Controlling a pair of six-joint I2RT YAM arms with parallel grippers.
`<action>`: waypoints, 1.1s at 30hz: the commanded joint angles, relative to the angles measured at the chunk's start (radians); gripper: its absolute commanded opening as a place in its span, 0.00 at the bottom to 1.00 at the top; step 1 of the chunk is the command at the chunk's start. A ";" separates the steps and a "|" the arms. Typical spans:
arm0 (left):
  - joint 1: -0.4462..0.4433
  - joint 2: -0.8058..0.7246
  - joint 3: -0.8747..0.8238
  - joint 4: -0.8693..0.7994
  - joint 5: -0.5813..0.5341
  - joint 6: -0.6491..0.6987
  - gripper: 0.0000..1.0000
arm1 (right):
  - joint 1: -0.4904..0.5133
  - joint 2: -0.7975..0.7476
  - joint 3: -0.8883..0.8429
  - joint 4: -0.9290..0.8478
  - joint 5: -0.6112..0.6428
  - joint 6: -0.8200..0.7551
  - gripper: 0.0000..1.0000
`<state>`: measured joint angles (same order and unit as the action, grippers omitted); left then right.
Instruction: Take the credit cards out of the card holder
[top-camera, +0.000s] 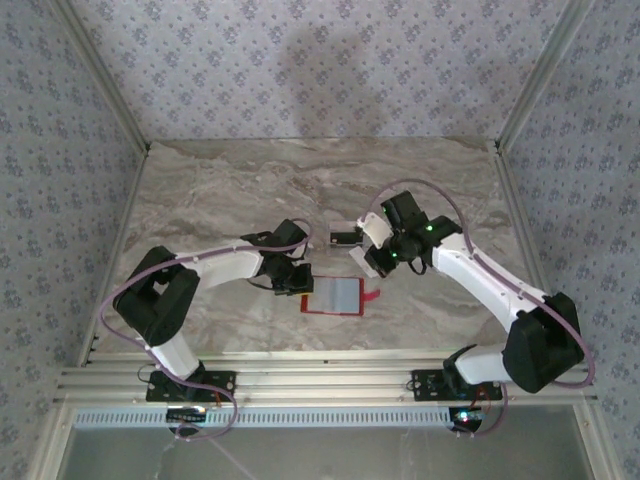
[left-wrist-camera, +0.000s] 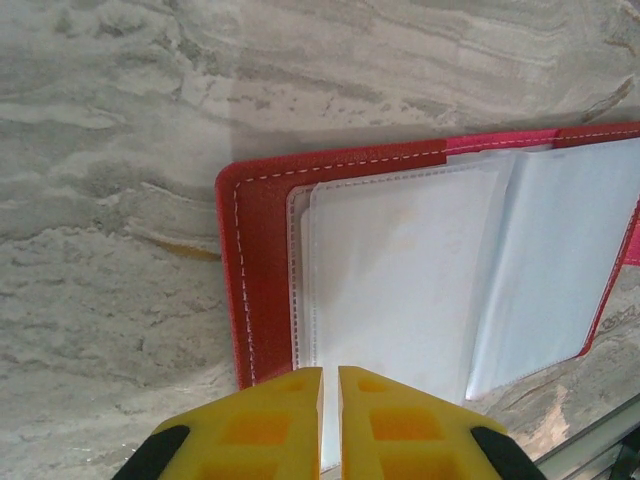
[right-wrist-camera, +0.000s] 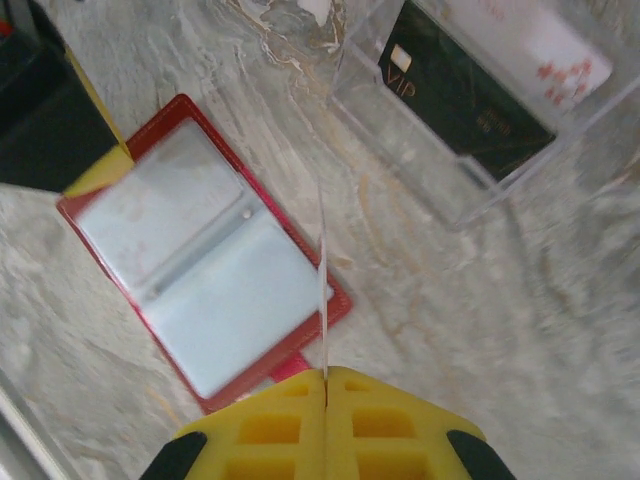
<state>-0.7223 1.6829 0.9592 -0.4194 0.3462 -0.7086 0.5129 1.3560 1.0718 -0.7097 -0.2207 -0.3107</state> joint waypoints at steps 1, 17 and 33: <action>-0.008 -0.031 -0.002 -0.021 -0.014 -0.001 0.14 | 0.007 0.029 0.085 -0.120 0.069 -0.238 0.00; -0.005 -0.032 -0.034 -0.013 -0.016 -0.002 0.11 | 0.064 0.201 0.363 -0.297 0.189 -0.716 0.00; -0.020 -0.048 -0.101 0.053 0.007 -0.066 0.11 | 0.046 0.509 0.683 -0.359 0.214 -0.894 0.00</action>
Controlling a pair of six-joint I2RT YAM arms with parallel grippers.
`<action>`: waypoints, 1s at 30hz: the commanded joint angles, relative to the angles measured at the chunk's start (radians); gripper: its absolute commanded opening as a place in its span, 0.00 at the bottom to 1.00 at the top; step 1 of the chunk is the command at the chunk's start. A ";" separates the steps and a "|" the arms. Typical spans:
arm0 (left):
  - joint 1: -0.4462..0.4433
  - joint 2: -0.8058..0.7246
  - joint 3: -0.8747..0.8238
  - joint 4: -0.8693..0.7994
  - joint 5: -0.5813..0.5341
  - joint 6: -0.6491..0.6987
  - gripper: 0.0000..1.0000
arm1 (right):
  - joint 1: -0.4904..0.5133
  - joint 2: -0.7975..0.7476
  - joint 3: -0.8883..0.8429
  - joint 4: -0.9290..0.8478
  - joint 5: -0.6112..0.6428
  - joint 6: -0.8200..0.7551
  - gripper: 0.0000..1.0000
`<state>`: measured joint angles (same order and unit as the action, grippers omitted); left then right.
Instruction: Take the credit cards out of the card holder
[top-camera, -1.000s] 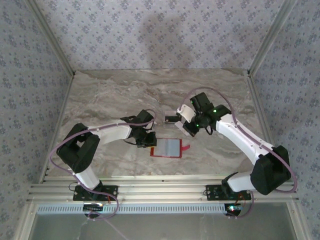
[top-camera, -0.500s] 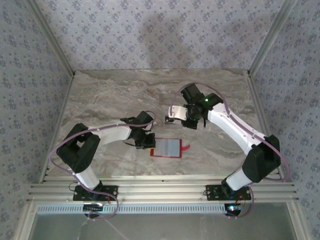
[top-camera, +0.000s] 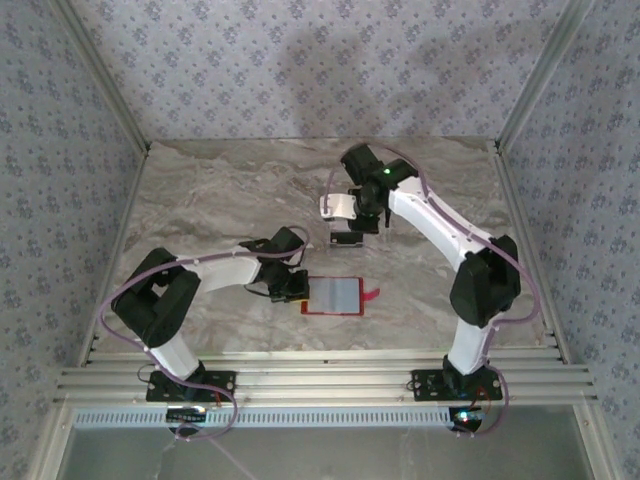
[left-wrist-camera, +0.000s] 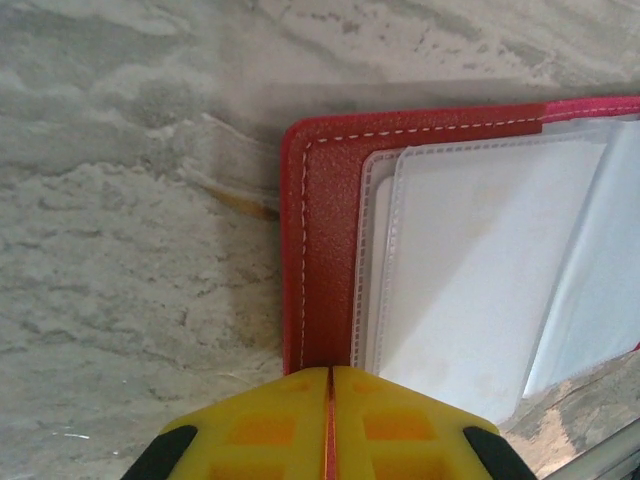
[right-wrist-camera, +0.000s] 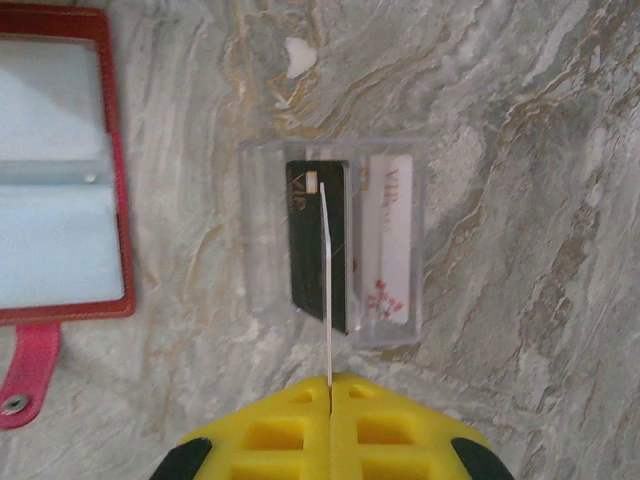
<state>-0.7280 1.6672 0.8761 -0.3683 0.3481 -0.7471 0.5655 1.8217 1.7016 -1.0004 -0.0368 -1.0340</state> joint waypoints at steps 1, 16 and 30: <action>-0.015 -0.037 -0.021 0.003 0.001 -0.032 0.11 | -0.009 0.067 0.074 -0.074 0.027 -0.177 0.00; -0.015 -0.102 -0.025 -0.031 -0.044 -0.052 0.13 | -0.030 0.262 0.236 -0.130 0.048 -0.228 0.00; -0.015 -0.092 -0.025 -0.034 -0.044 -0.046 0.13 | -0.036 0.315 0.204 -0.148 0.010 -0.228 0.00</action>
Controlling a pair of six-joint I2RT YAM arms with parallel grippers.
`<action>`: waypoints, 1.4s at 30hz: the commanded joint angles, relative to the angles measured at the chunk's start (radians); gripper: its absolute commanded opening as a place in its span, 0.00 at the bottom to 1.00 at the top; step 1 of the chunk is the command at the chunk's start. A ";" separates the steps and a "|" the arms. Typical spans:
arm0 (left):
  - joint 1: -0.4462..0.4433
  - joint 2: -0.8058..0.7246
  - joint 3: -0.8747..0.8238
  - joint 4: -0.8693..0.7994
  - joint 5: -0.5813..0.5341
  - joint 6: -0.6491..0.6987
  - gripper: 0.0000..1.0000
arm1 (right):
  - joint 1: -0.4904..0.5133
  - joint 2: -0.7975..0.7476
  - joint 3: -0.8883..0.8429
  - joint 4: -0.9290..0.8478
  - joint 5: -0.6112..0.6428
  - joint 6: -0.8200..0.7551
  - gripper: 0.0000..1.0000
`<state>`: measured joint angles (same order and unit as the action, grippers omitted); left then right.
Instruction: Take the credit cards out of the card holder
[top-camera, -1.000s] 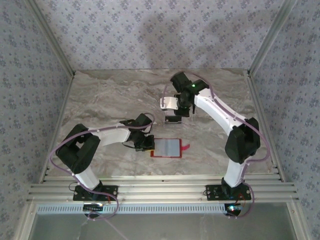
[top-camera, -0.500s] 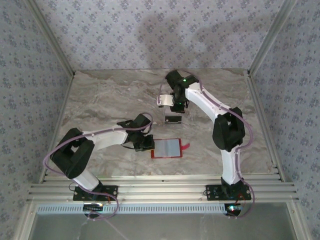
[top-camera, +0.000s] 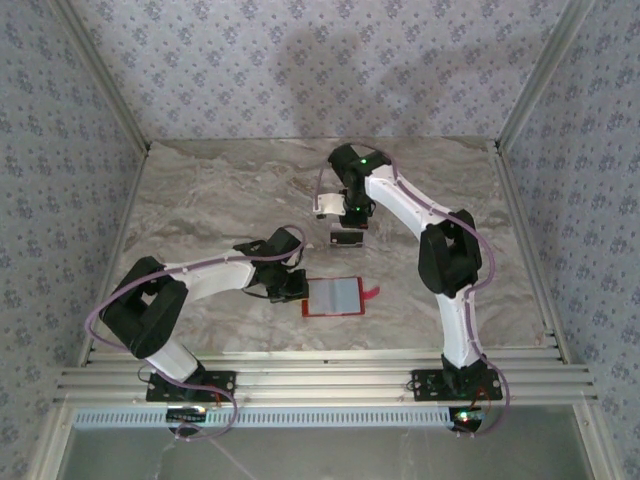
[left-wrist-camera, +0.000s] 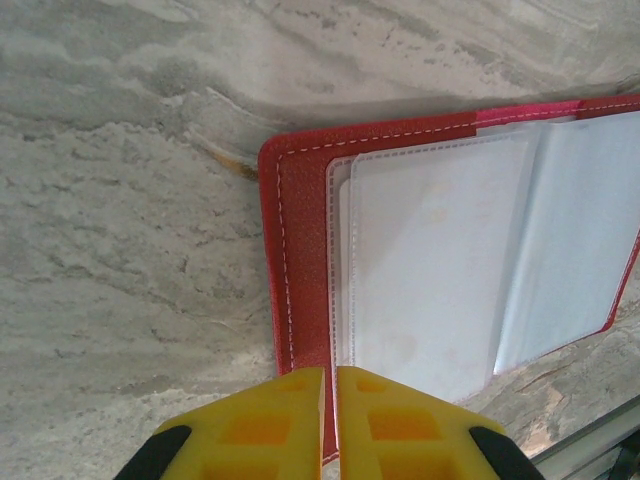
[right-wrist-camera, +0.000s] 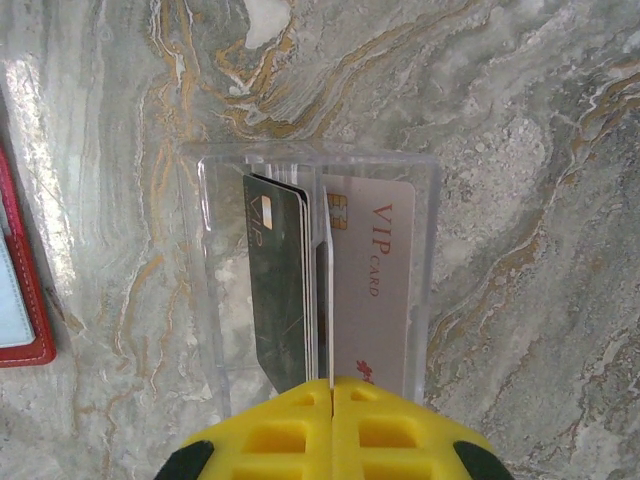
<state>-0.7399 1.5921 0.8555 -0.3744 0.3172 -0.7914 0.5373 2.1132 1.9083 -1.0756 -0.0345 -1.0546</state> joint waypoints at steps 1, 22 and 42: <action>-0.003 -0.016 -0.004 -0.028 -0.014 -0.002 0.13 | -0.009 0.026 -0.005 -0.074 0.007 -0.208 0.00; -0.003 -0.027 -0.010 -0.035 -0.024 -0.007 0.13 | -0.011 -0.014 -0.040 0.137 0.084 -0.184 0.17; 0.036 -0.006 0.028 -0.009 0.004 0.024 0.09 | 0.012 -0.329 -0.342 0.391 0.103 0.474 0.21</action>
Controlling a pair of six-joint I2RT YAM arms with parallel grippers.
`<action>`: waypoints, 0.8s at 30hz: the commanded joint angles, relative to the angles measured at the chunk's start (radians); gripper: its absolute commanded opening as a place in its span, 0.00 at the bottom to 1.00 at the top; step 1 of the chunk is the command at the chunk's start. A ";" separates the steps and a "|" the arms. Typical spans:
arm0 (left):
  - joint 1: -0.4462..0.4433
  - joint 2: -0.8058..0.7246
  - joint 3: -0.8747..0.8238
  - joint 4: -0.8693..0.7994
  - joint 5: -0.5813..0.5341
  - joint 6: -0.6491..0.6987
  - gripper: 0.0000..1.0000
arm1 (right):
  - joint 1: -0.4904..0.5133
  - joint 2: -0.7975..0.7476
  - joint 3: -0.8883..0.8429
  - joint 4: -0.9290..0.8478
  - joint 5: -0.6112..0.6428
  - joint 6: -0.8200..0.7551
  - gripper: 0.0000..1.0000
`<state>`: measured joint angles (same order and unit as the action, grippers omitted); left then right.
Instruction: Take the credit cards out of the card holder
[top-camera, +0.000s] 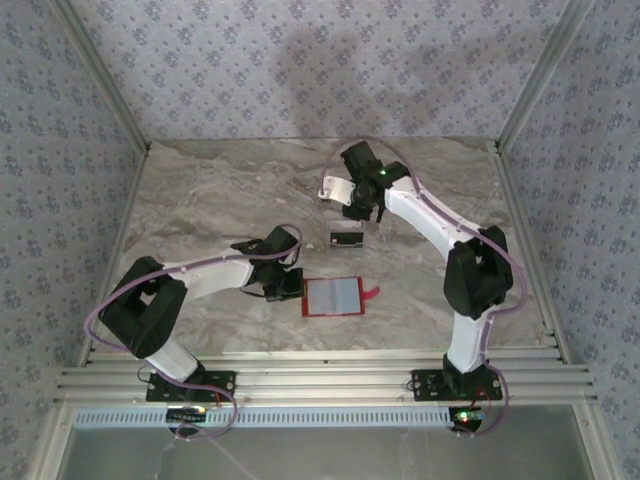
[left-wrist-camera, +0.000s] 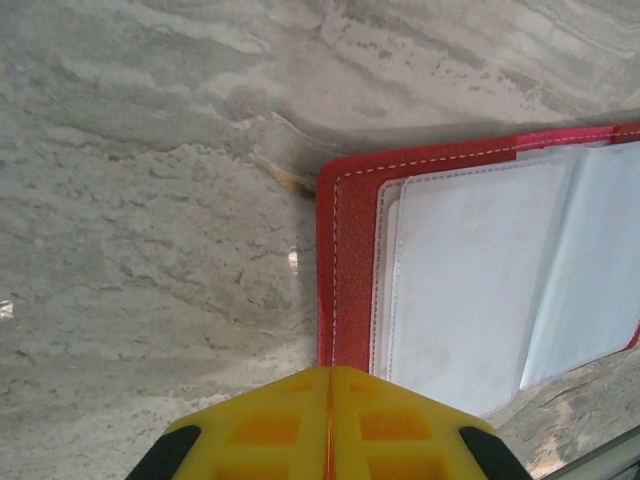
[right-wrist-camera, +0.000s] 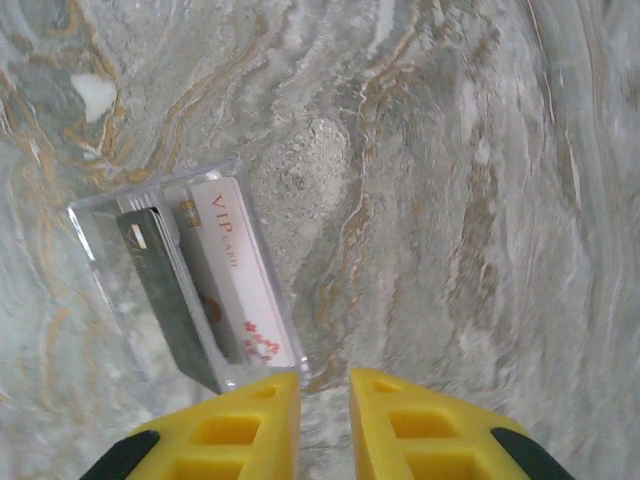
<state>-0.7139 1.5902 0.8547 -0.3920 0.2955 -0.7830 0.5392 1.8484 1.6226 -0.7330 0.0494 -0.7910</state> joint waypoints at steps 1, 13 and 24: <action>0.010 -0.003 0.029 0.016 0.030 0.014 0.08 | 0.011 -0.085 -0.081 0.063 0.021 0.266 0.21; 0.033 0.050 0.048 0.037 0.075 0.052 0.05 | 0.028 -0.353 -0.393 0.206 -0.148 0.884 0.13; 0.043 0.092 0.020 0.068 0.096 0.065 0.04 | 0.056 -0.416 -0.659 0.400 -0.388 1.394 0.07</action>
<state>-0.6796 1.6588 0.8848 -0.3367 0.3679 -0.7414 0.5743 1.4452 1.0035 -0.4175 -0.2394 0.4080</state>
